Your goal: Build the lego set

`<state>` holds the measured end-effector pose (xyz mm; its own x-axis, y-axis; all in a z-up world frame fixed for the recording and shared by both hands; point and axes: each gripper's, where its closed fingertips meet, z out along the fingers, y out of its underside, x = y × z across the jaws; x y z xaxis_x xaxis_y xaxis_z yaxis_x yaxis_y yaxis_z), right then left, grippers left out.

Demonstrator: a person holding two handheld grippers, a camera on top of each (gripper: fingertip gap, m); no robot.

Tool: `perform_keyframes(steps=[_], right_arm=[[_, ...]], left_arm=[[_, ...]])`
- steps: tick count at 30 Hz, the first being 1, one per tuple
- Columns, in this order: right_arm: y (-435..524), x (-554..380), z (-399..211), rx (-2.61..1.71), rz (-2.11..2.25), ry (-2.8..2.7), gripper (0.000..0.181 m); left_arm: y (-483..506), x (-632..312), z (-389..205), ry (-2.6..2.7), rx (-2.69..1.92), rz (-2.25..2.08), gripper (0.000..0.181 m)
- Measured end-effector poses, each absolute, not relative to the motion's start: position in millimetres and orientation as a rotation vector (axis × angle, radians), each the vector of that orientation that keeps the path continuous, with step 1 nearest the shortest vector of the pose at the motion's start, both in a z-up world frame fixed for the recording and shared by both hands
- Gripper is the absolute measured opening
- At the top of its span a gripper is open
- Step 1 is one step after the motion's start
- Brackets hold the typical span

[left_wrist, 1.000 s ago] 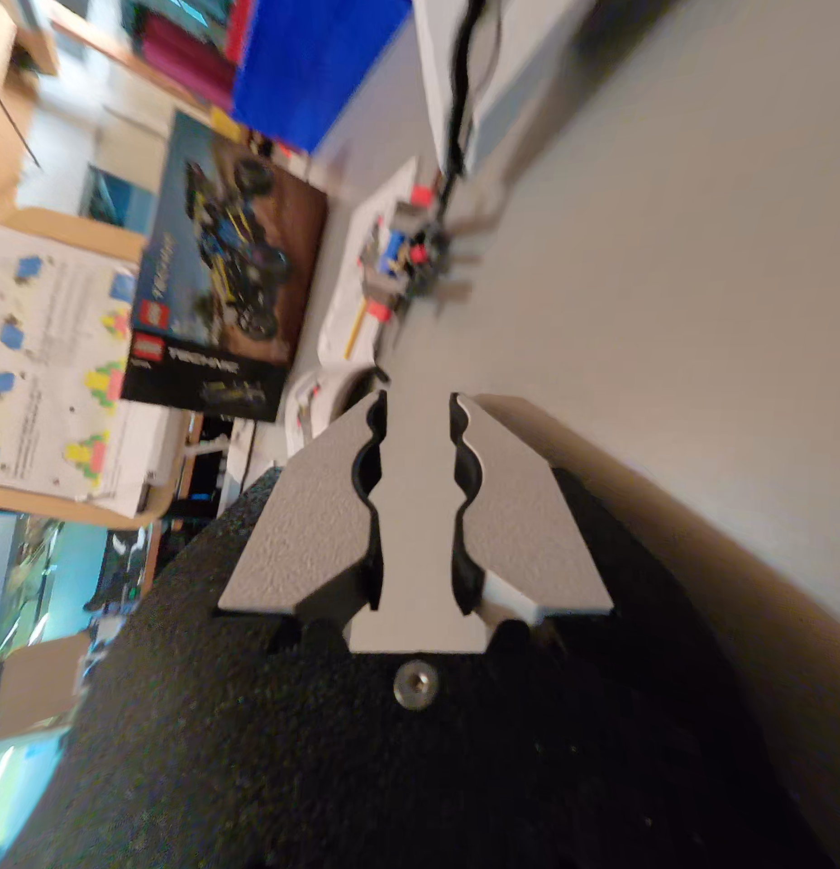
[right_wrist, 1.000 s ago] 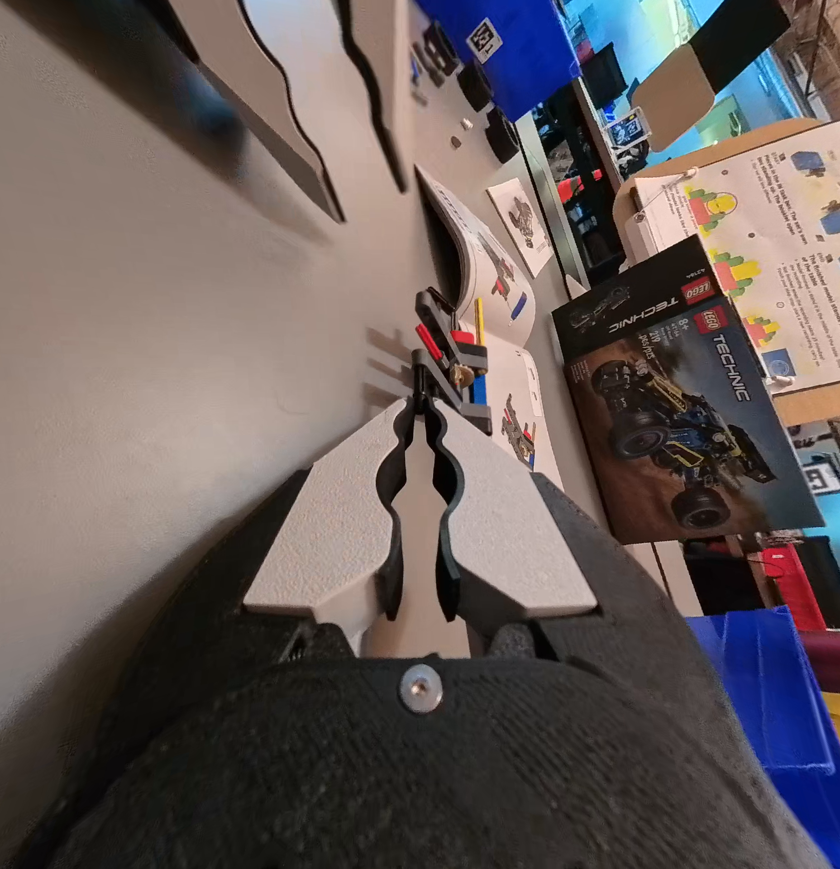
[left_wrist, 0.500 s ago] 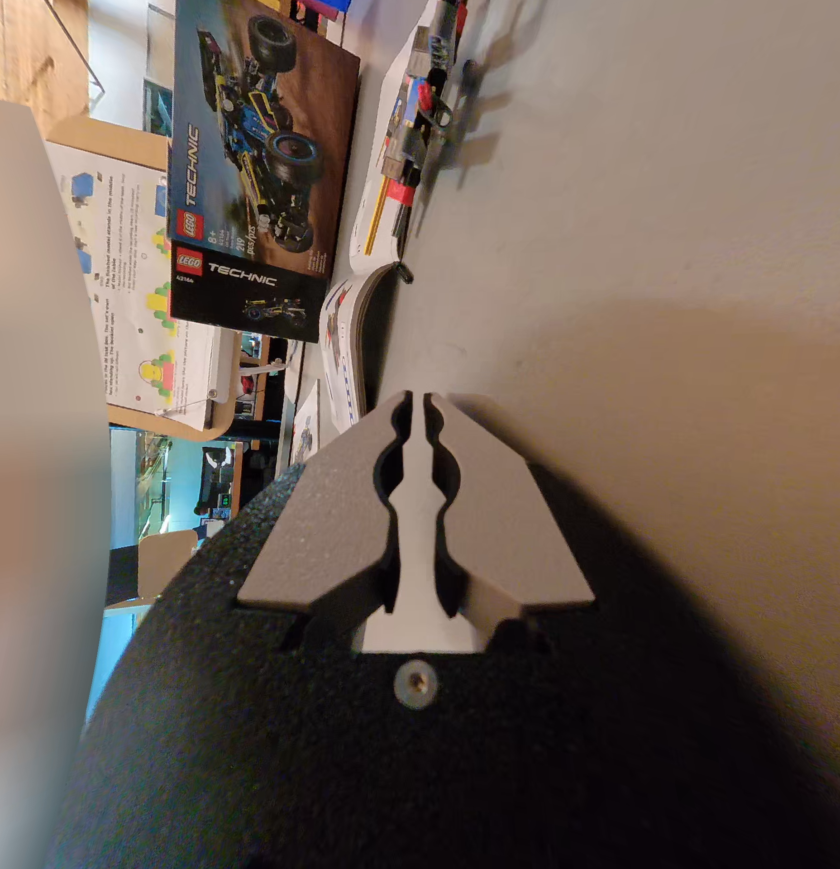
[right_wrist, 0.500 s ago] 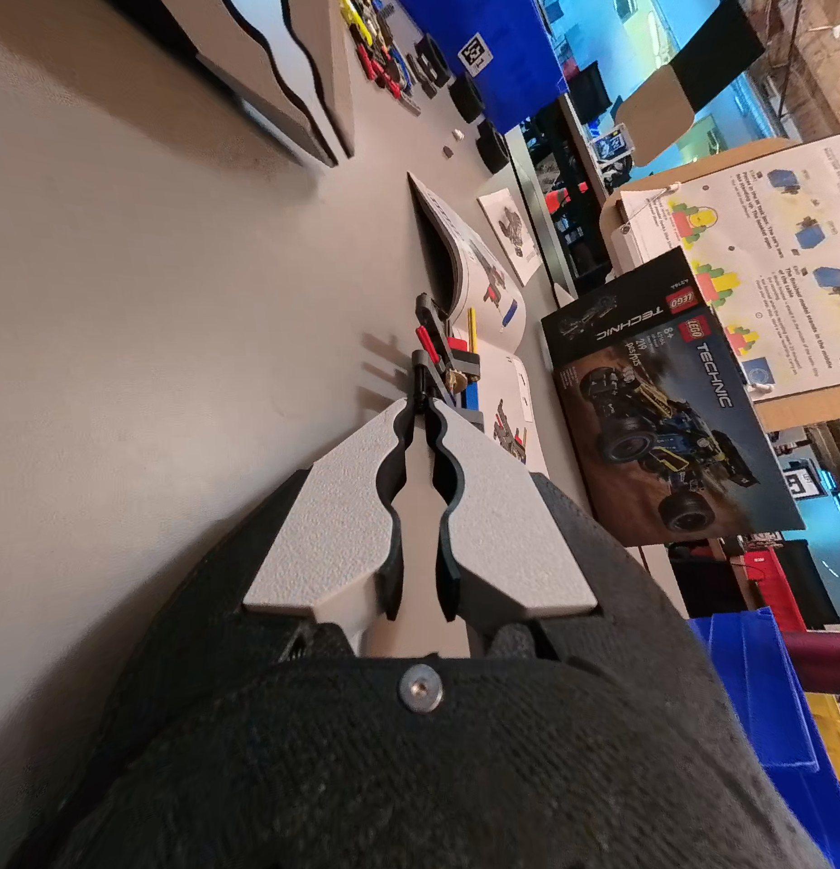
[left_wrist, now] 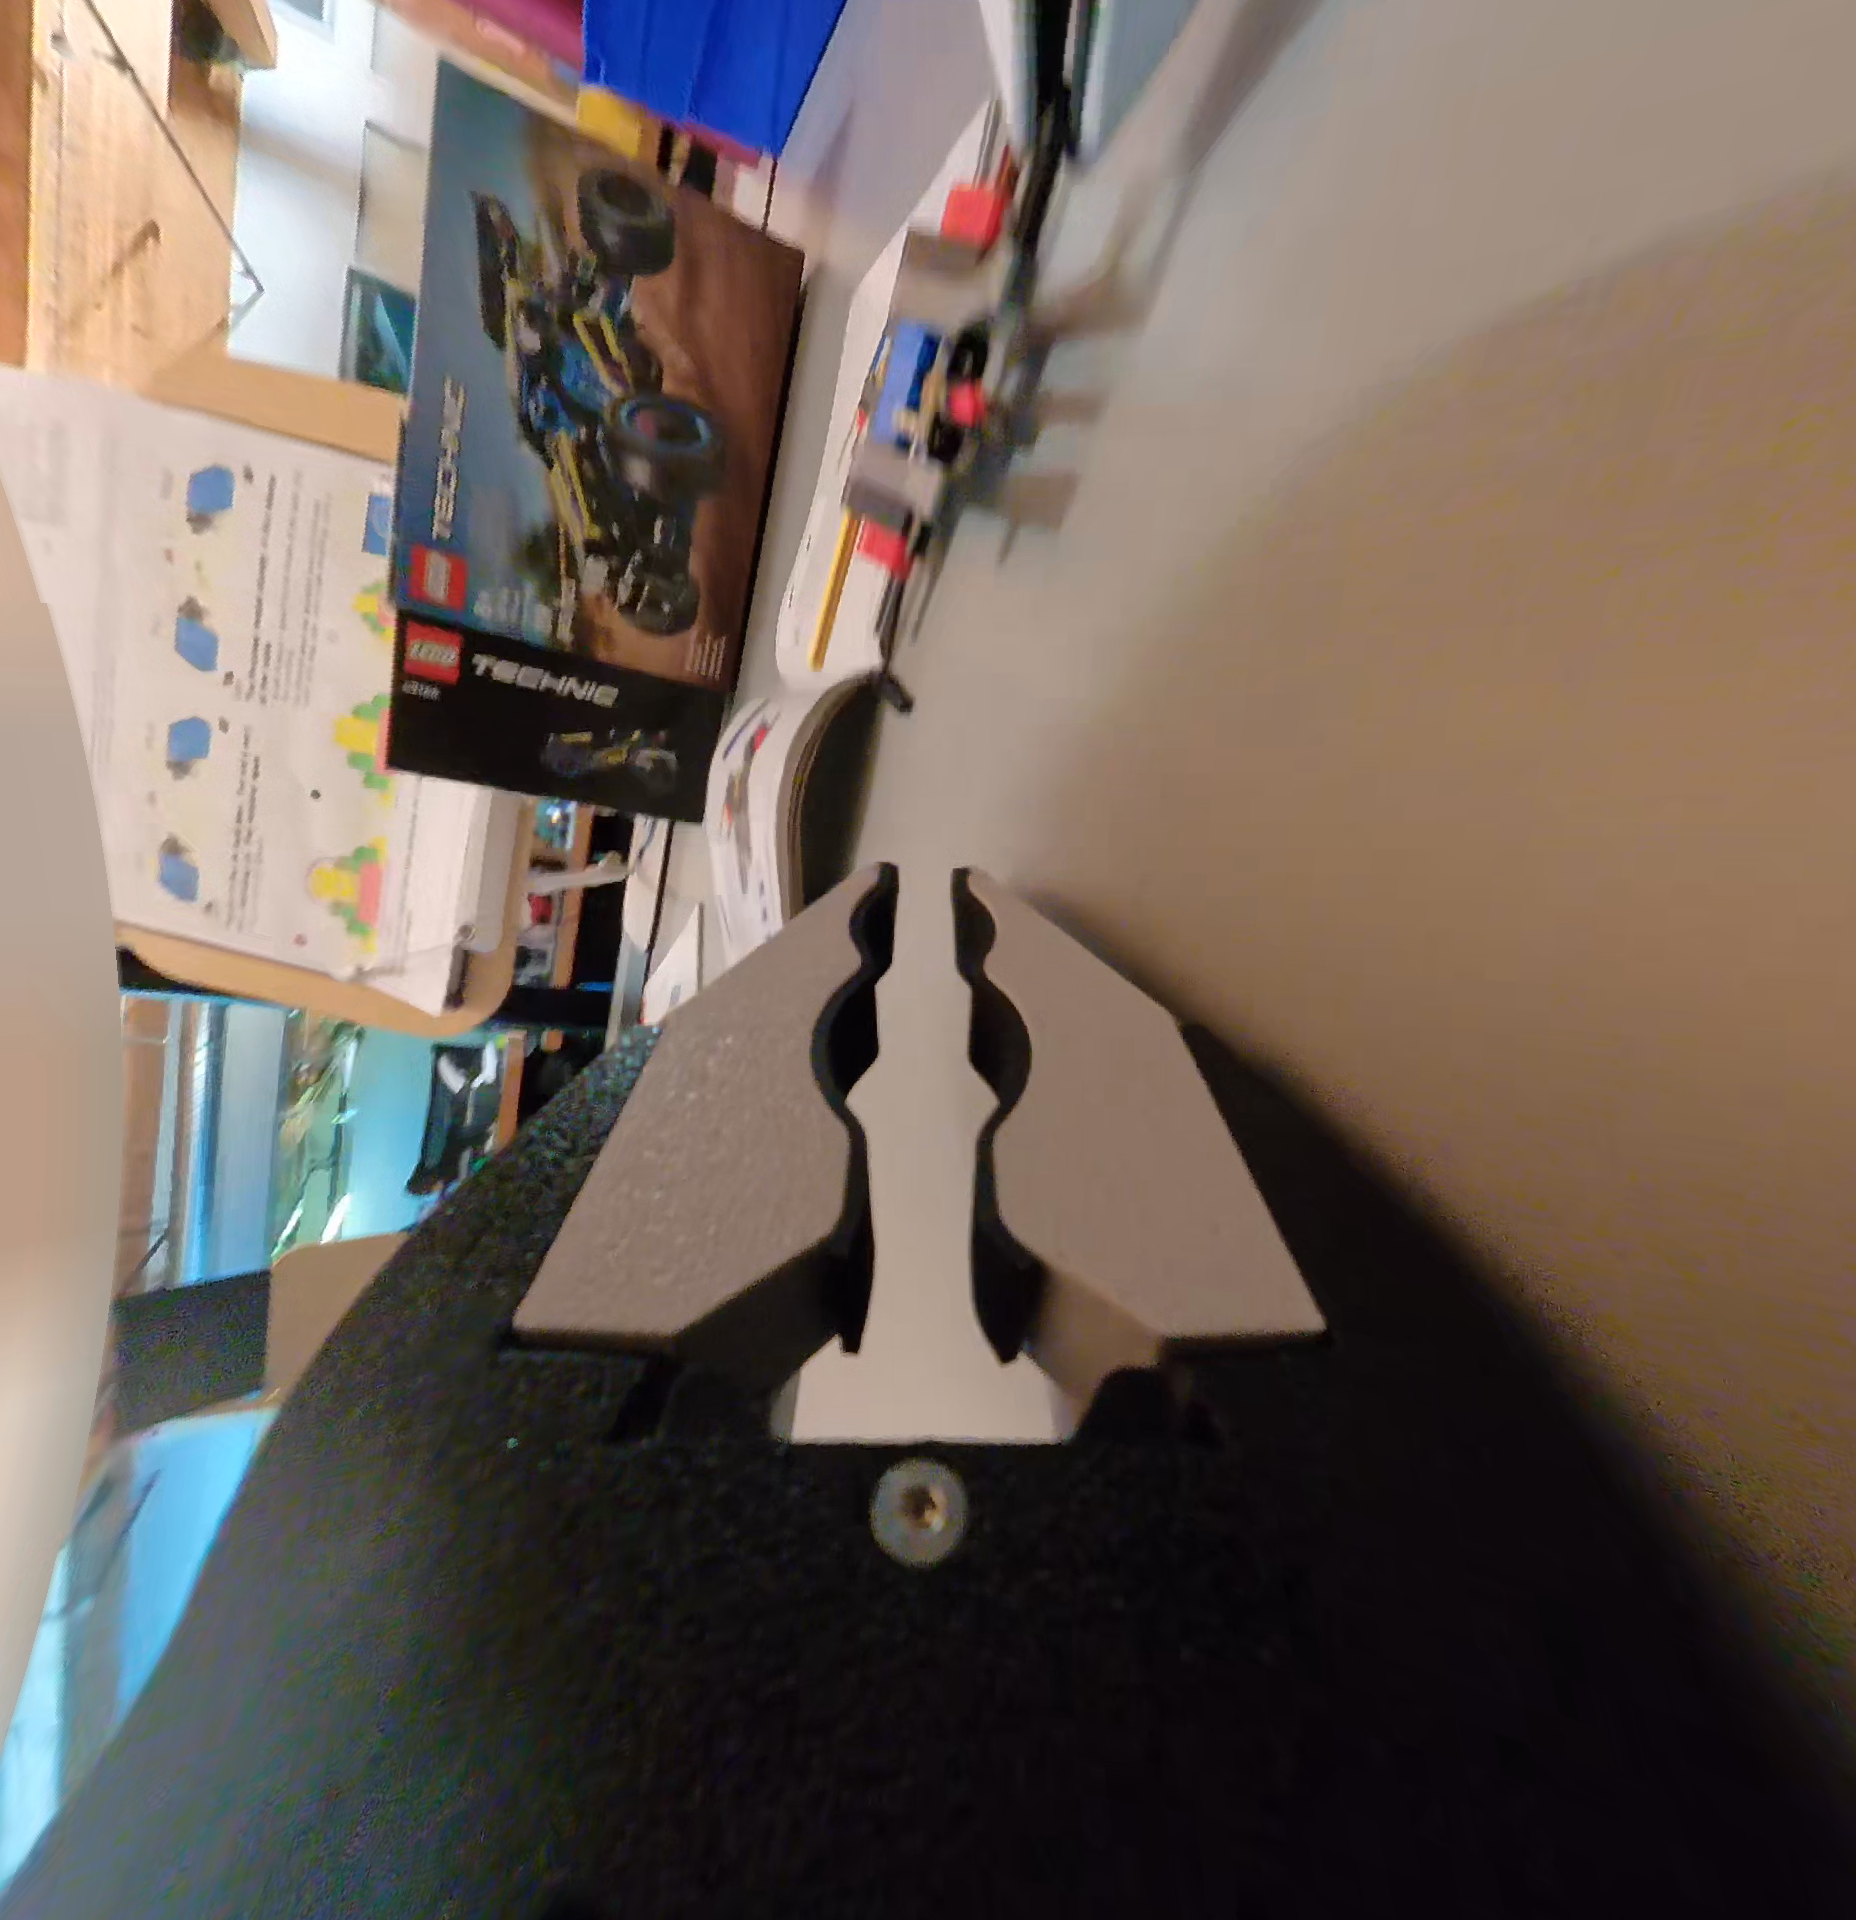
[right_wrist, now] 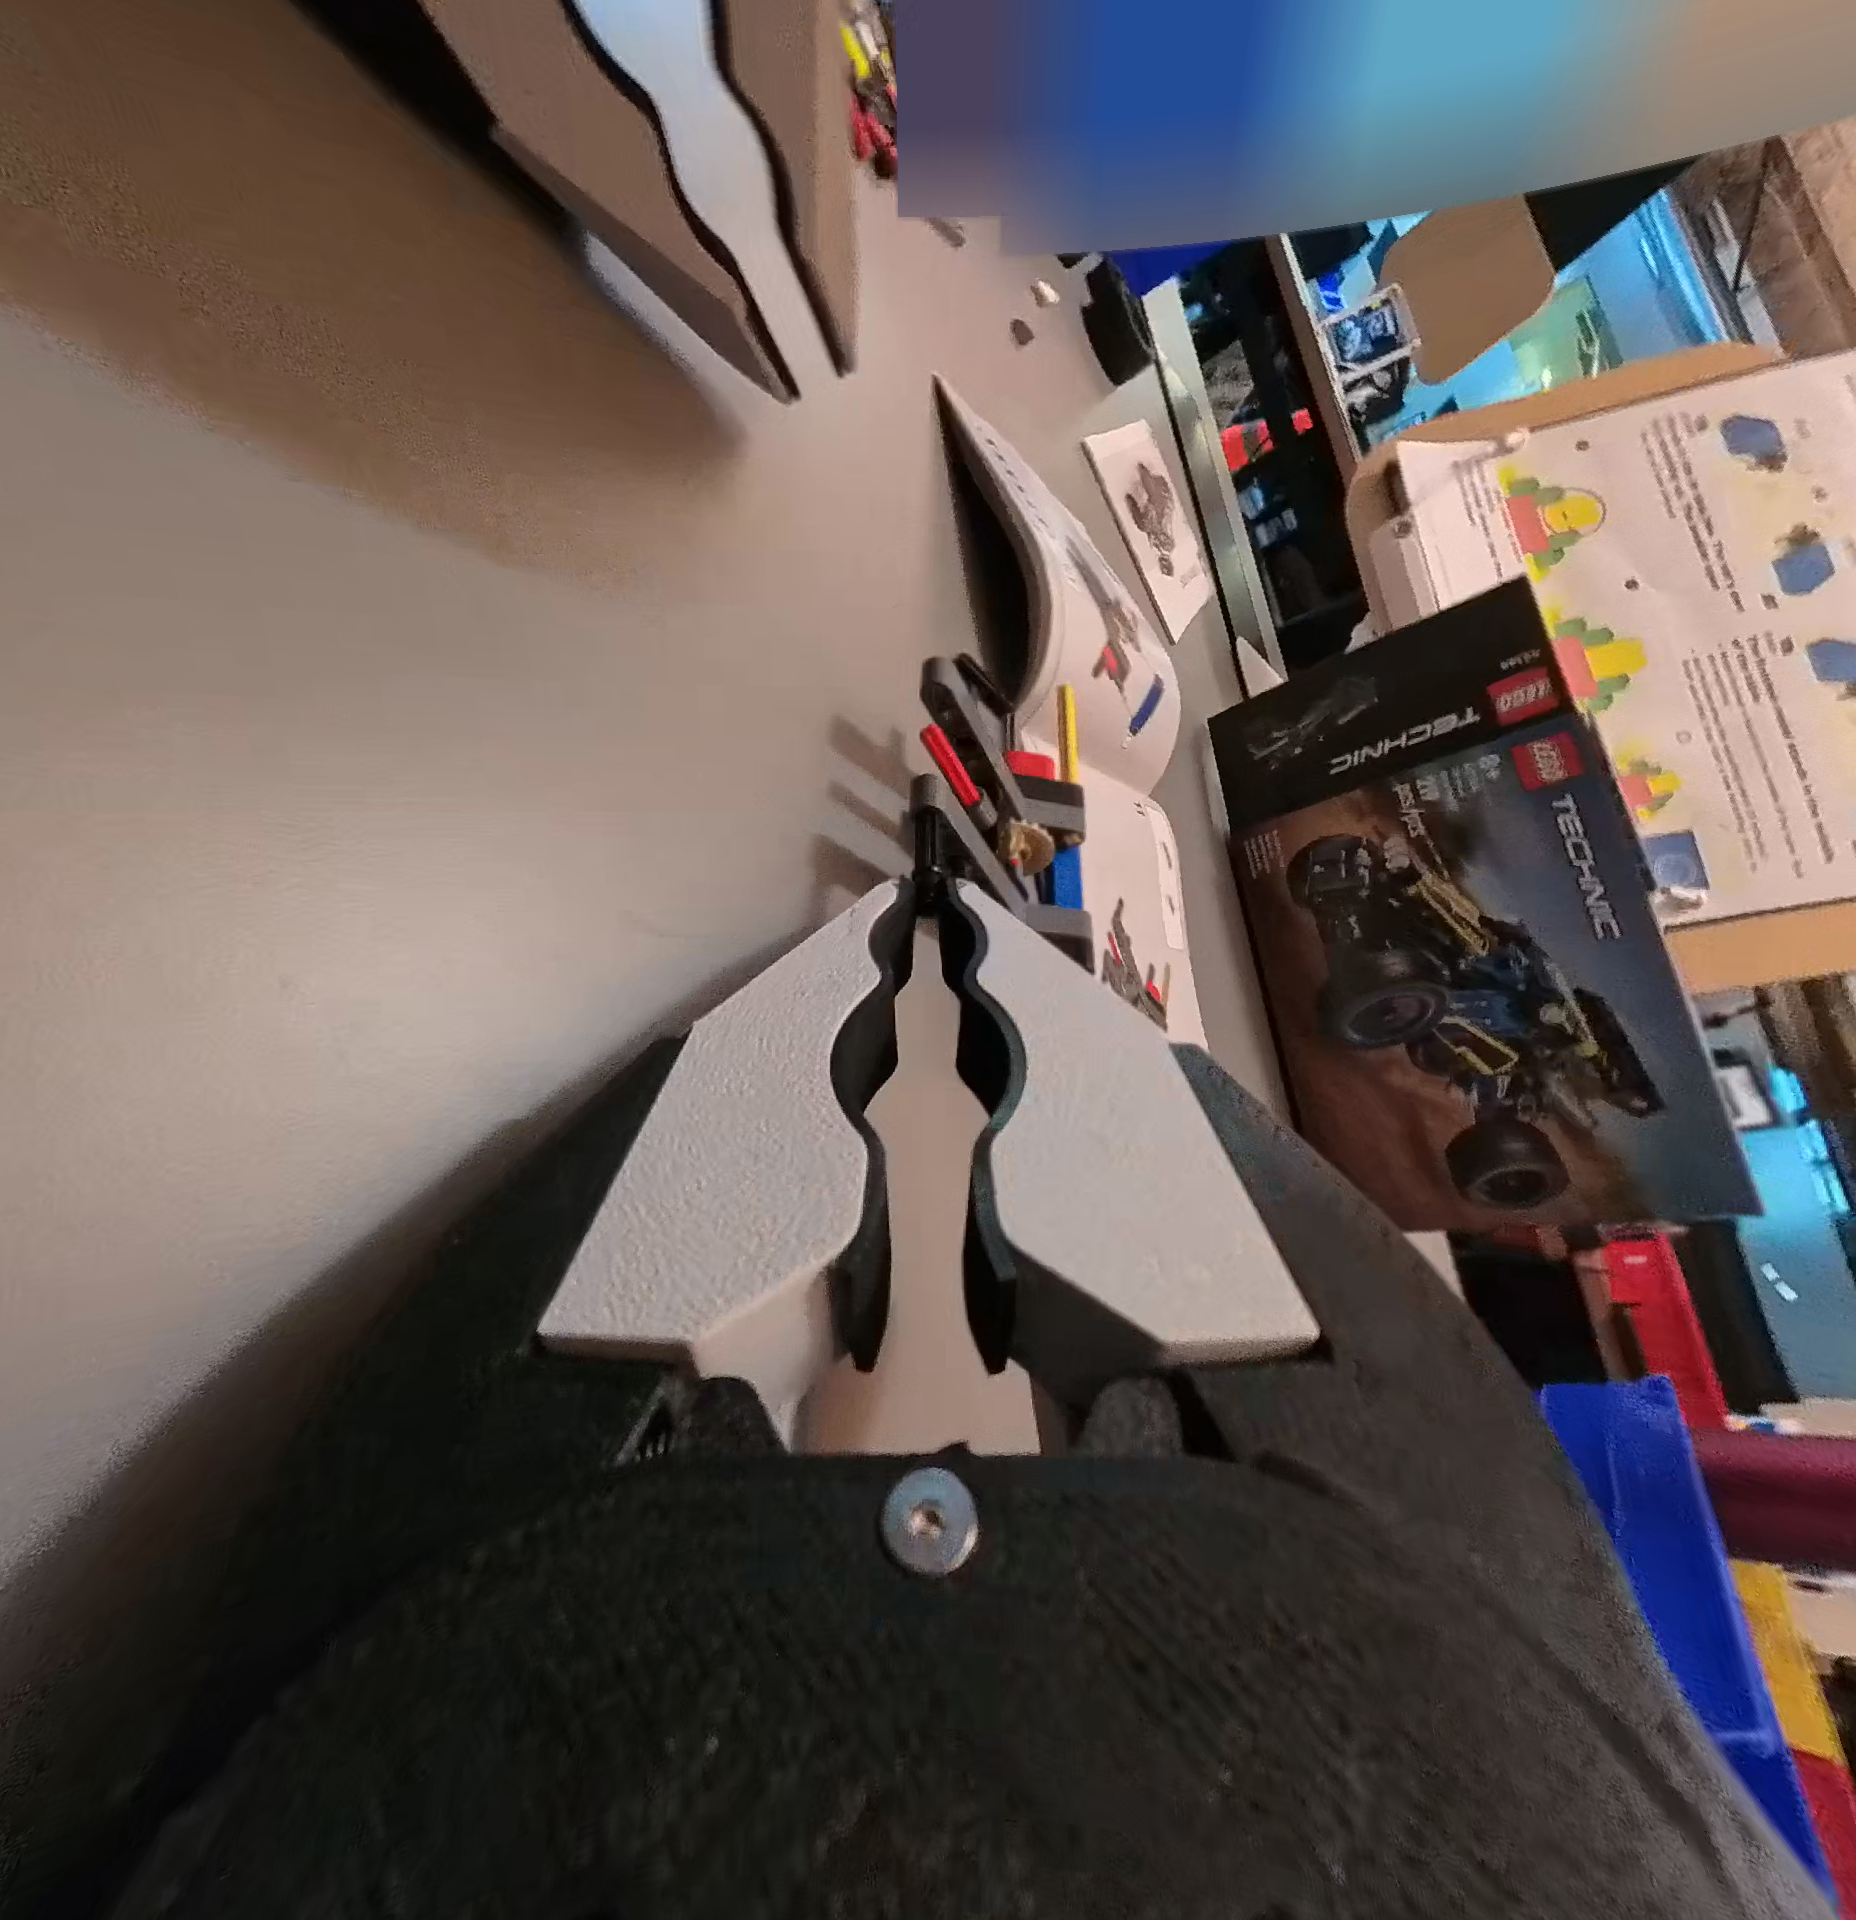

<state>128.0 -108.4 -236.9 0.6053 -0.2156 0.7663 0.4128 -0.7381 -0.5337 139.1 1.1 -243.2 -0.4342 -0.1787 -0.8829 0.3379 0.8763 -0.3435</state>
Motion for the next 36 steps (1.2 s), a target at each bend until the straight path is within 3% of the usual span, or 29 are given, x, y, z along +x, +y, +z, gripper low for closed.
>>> perform_keyframes(steps=[13, 23, 36], right_arm=[[-104, 128, -243, -2.152, -1.164, -0.201, 0.003], [-105, 128, -243, -2.155, -1.152, -0.195, 0.003], [-107, 130, -242, -2.160, -1.145, -0.158, 0.003]], left_arm=[[-74, 123, -245, 2.455, -0.193, -1.110, 0.022], [-91, 135, -243, 1.873, 0.442, -0.598, 0.017], [-102, 144, -242, 1.863, 0.466, -0.561, 0.007]])
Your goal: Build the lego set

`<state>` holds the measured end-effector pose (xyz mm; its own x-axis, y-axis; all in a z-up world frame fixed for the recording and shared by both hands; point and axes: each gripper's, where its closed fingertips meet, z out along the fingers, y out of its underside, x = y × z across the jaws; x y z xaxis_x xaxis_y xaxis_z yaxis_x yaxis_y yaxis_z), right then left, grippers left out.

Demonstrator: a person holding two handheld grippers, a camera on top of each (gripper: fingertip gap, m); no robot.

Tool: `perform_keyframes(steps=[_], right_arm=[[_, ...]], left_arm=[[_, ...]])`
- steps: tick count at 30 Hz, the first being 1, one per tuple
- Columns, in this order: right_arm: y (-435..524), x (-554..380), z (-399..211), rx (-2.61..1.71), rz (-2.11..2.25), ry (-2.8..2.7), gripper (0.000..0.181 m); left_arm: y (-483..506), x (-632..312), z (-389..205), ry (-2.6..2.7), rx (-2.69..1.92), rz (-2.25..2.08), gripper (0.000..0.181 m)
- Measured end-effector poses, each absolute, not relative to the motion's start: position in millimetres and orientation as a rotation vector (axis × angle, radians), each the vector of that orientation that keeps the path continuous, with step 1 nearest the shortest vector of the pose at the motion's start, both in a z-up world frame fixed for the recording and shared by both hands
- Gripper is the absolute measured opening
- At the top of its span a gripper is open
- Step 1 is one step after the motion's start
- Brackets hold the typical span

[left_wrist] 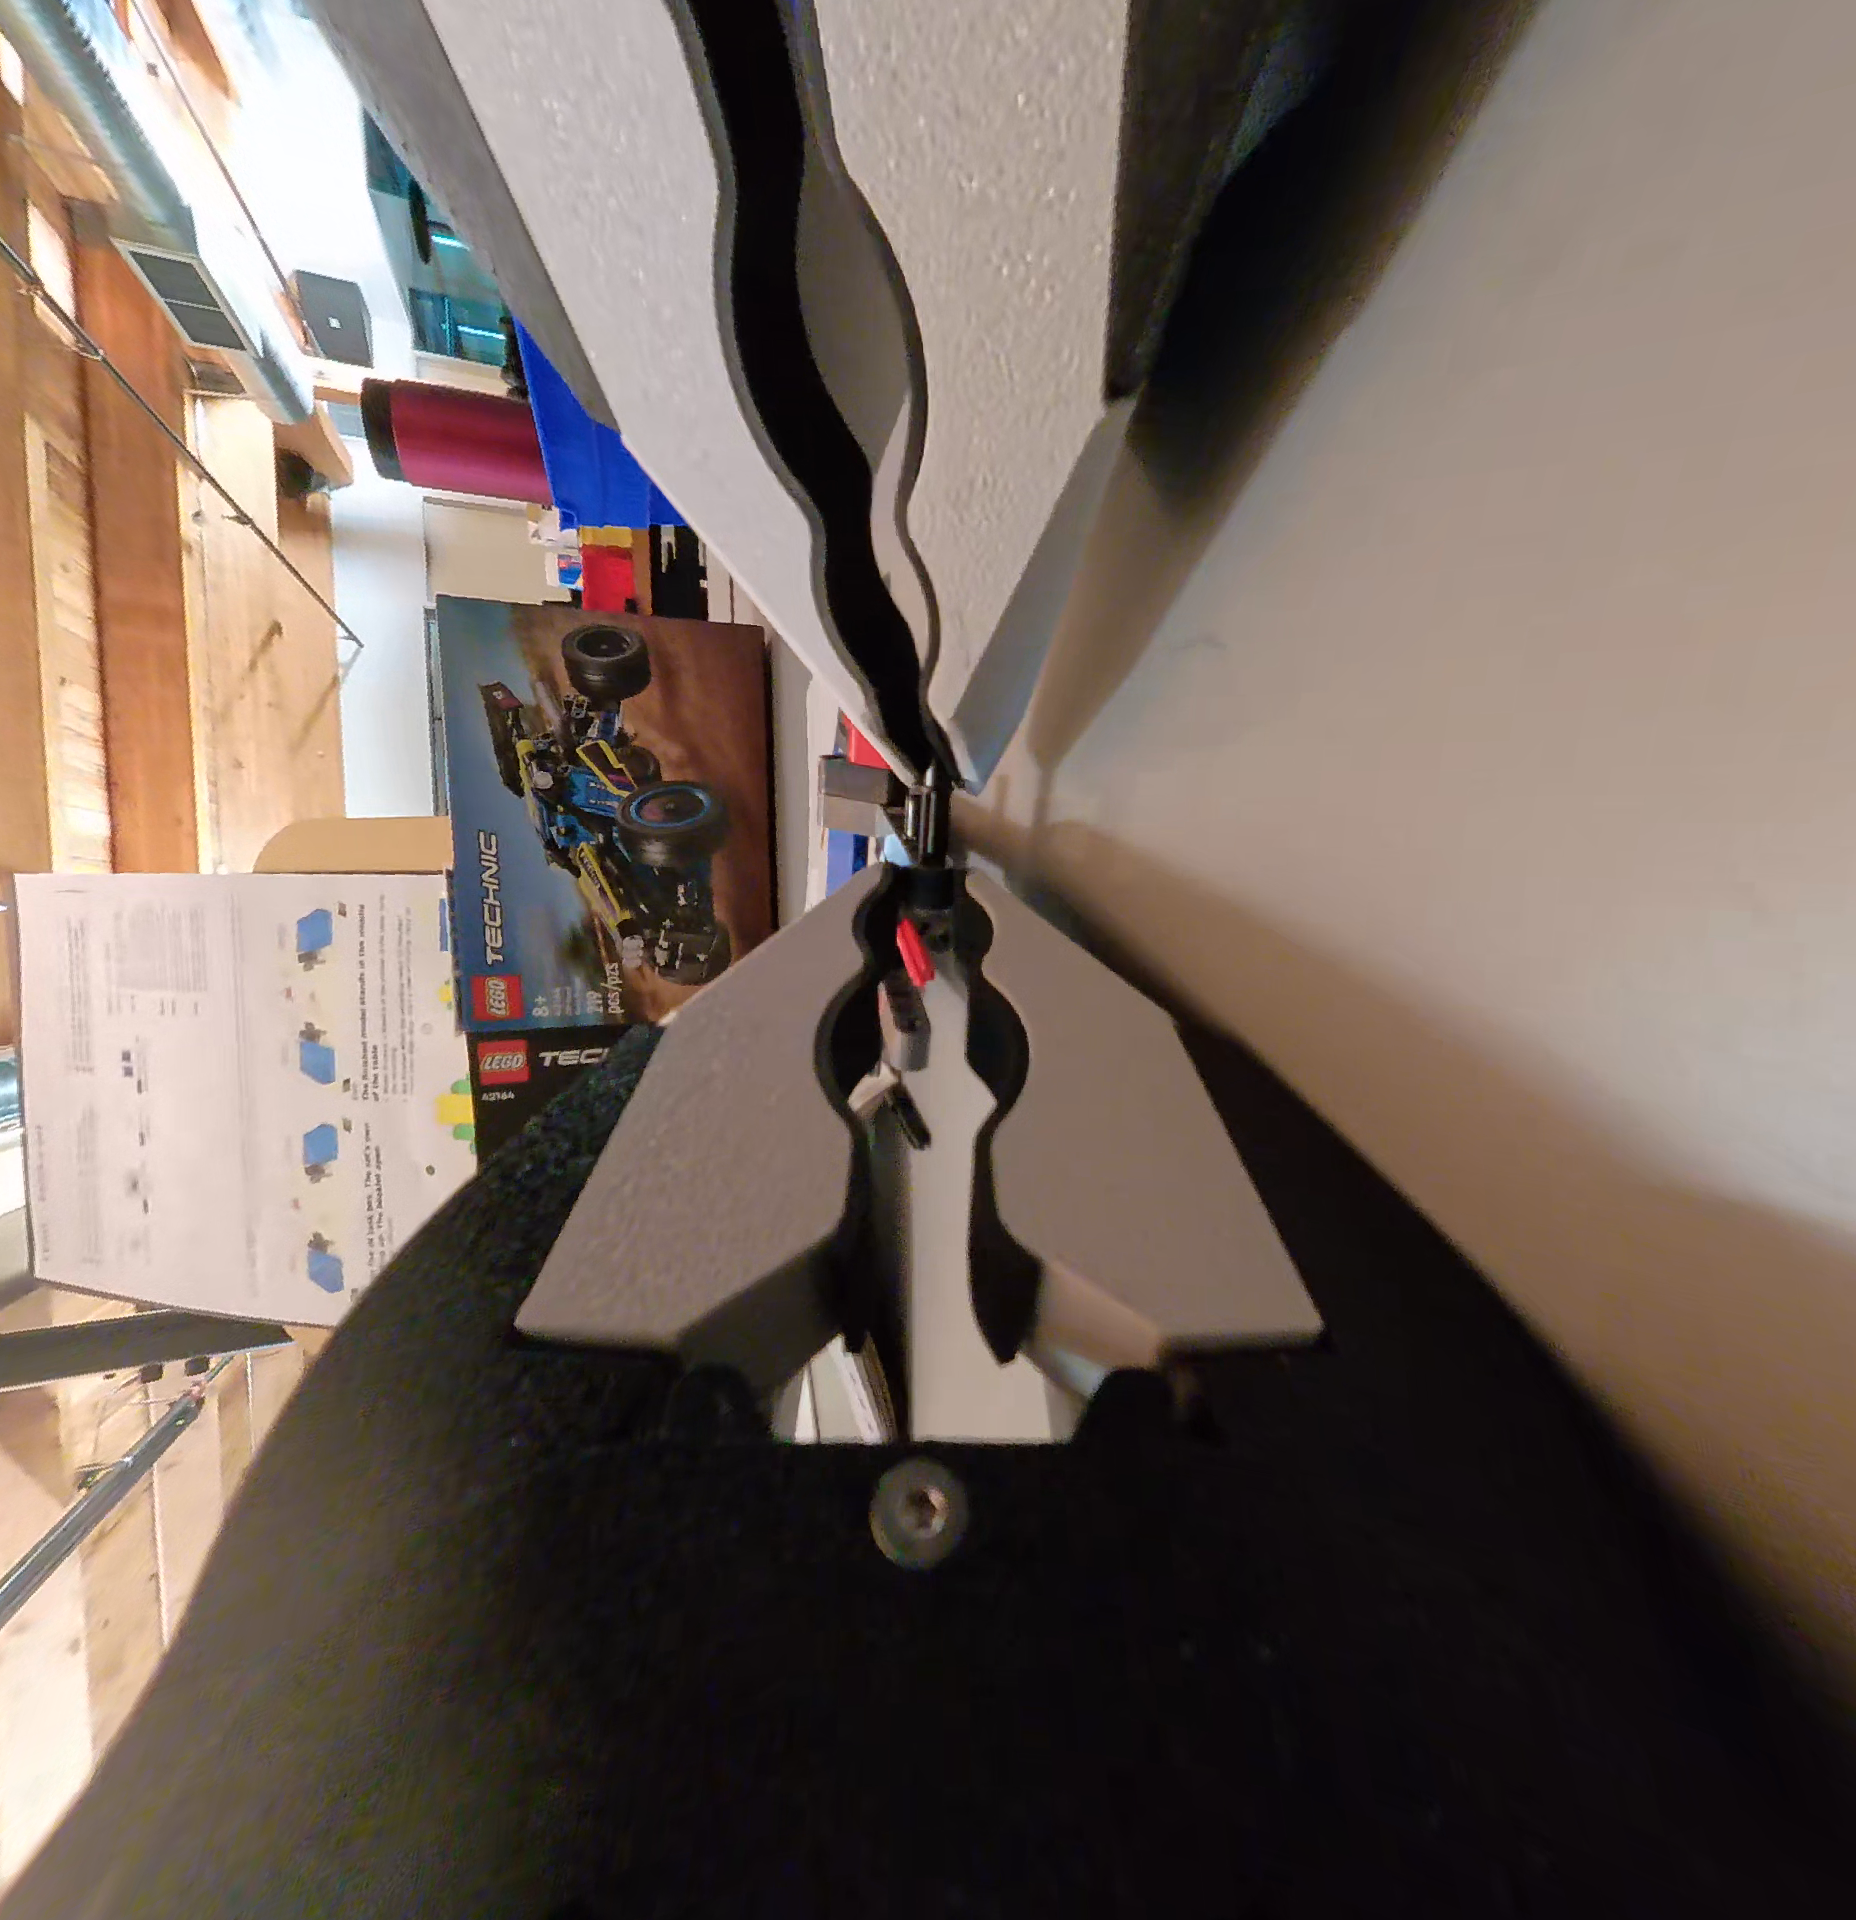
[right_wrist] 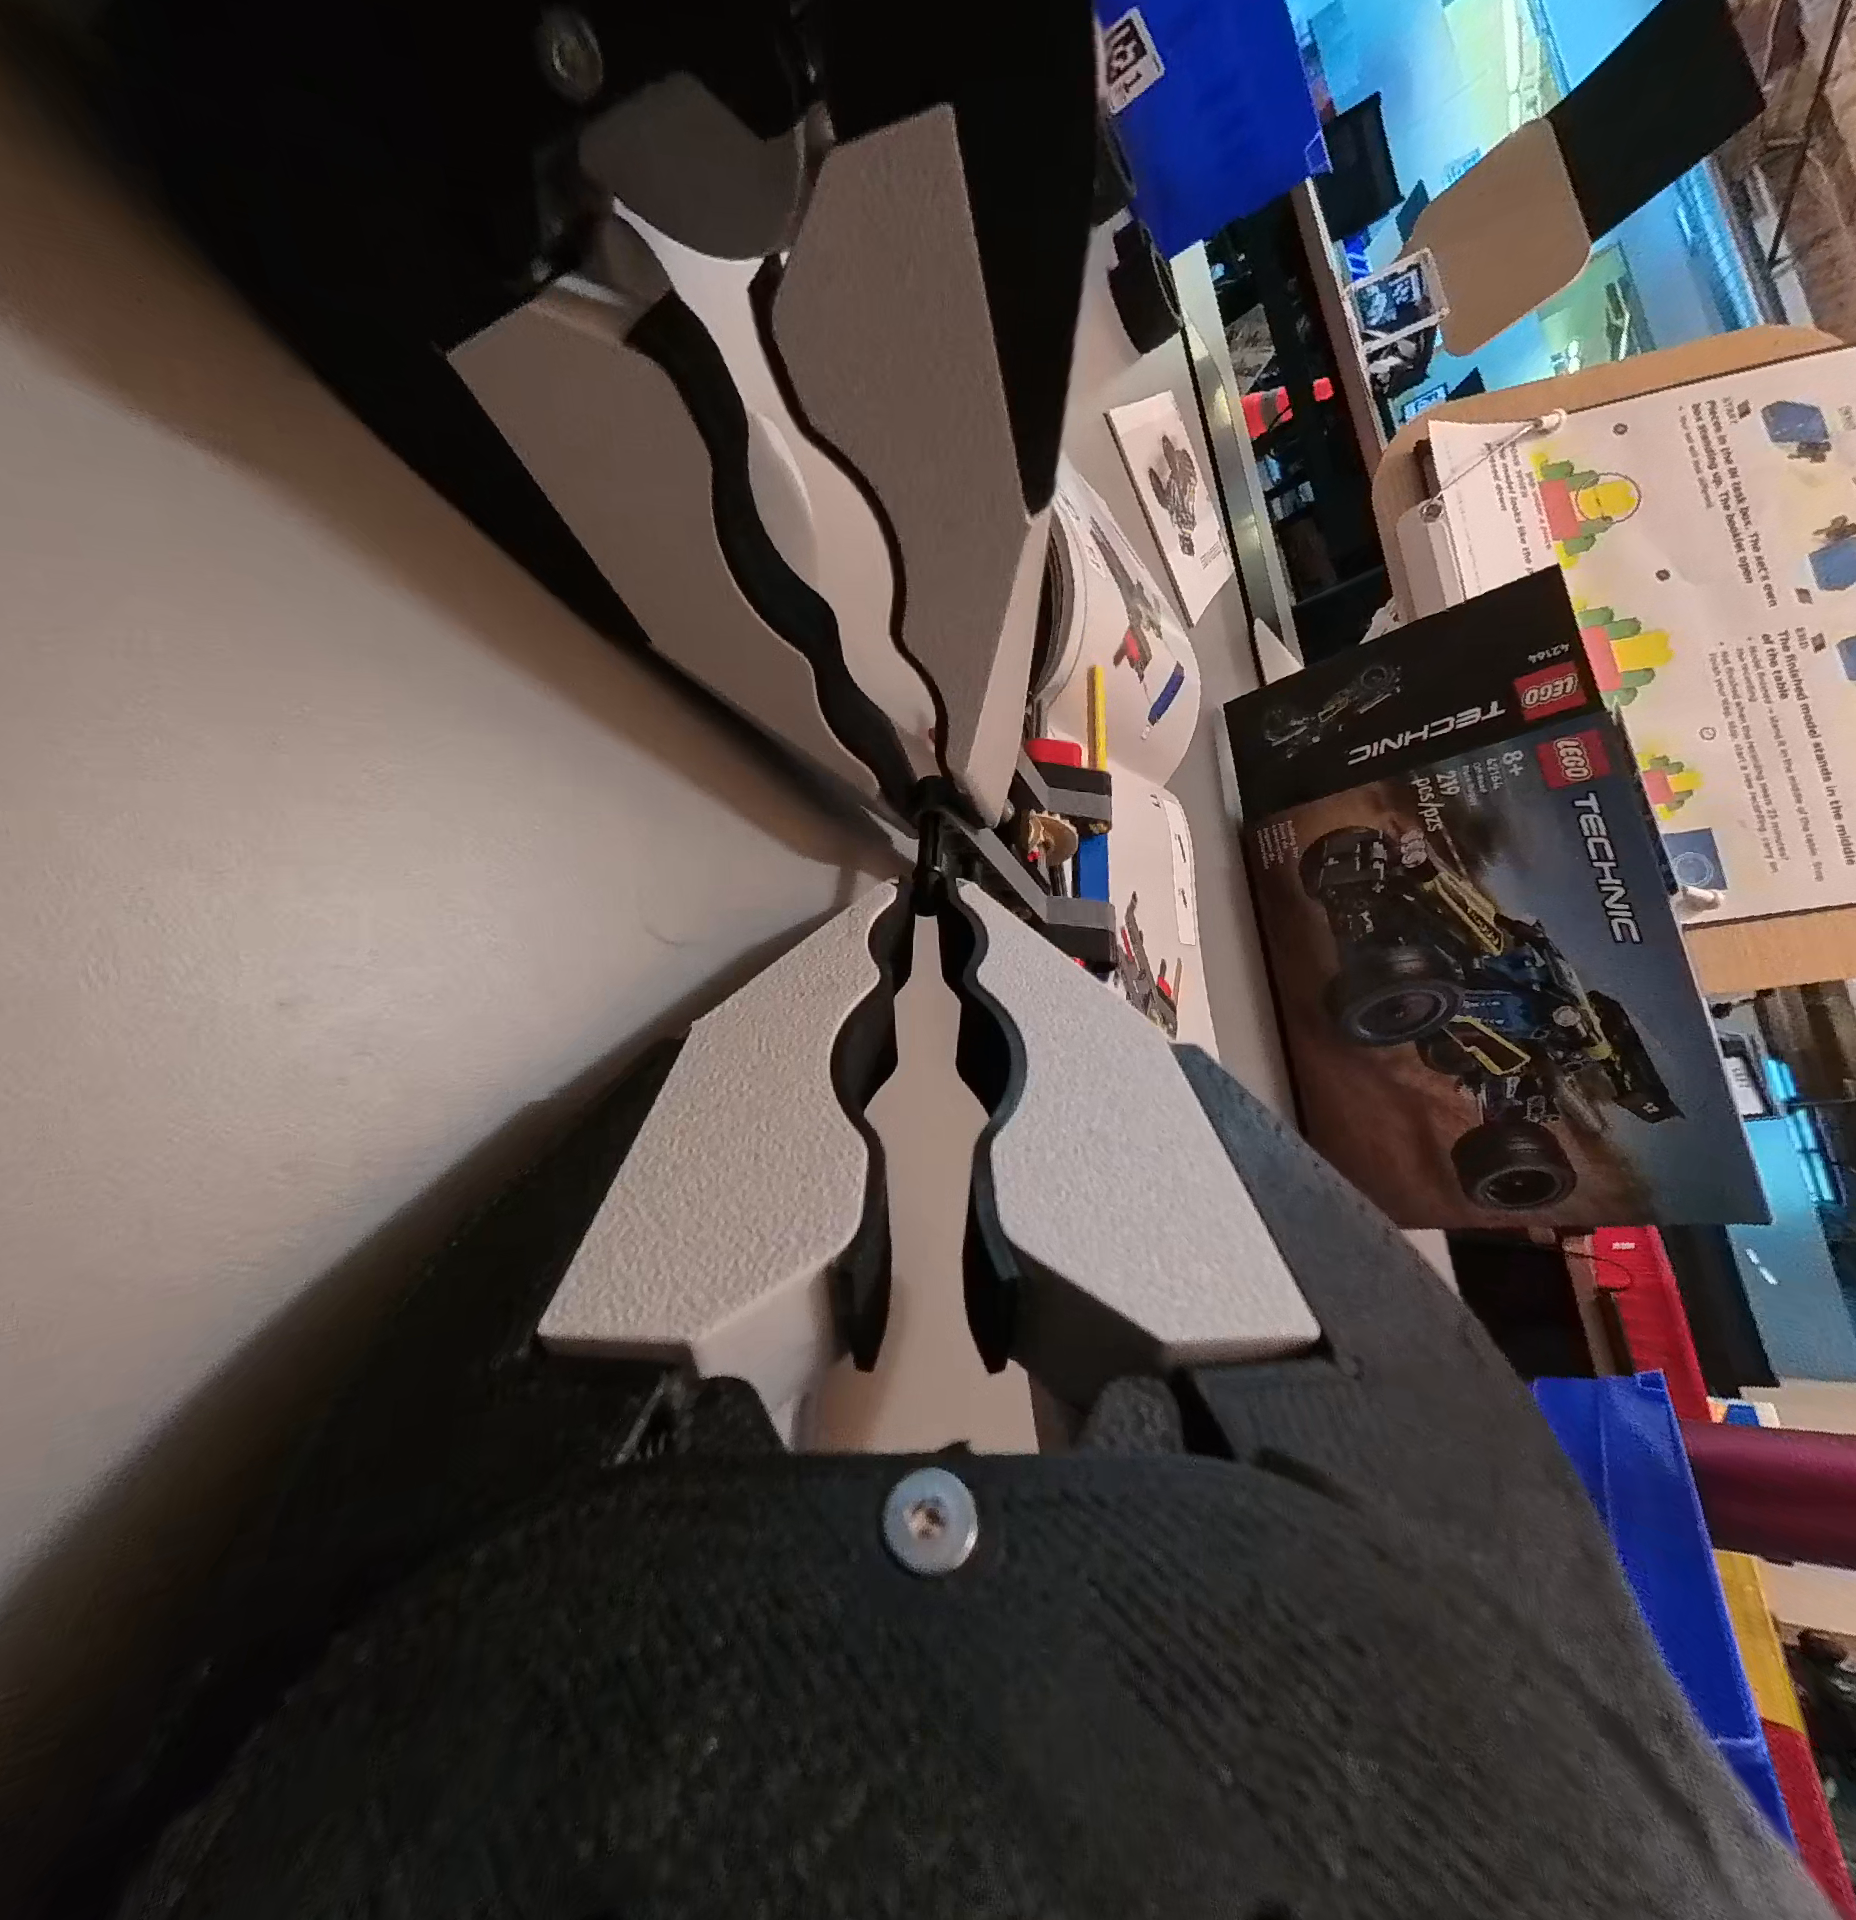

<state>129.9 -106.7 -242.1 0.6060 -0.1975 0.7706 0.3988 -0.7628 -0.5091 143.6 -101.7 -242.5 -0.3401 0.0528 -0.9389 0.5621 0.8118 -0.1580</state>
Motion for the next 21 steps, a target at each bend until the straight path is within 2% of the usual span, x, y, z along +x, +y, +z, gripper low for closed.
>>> perform_keyframes(steps=[21], right_arm=[[-106.9, 133.6, -242.0, -2.201, -1.167, -0.077, 0.003]], left_arm=[[-107.2, 145.2, -235.4, 1.816, 0.557, -0.610, 0.005]])
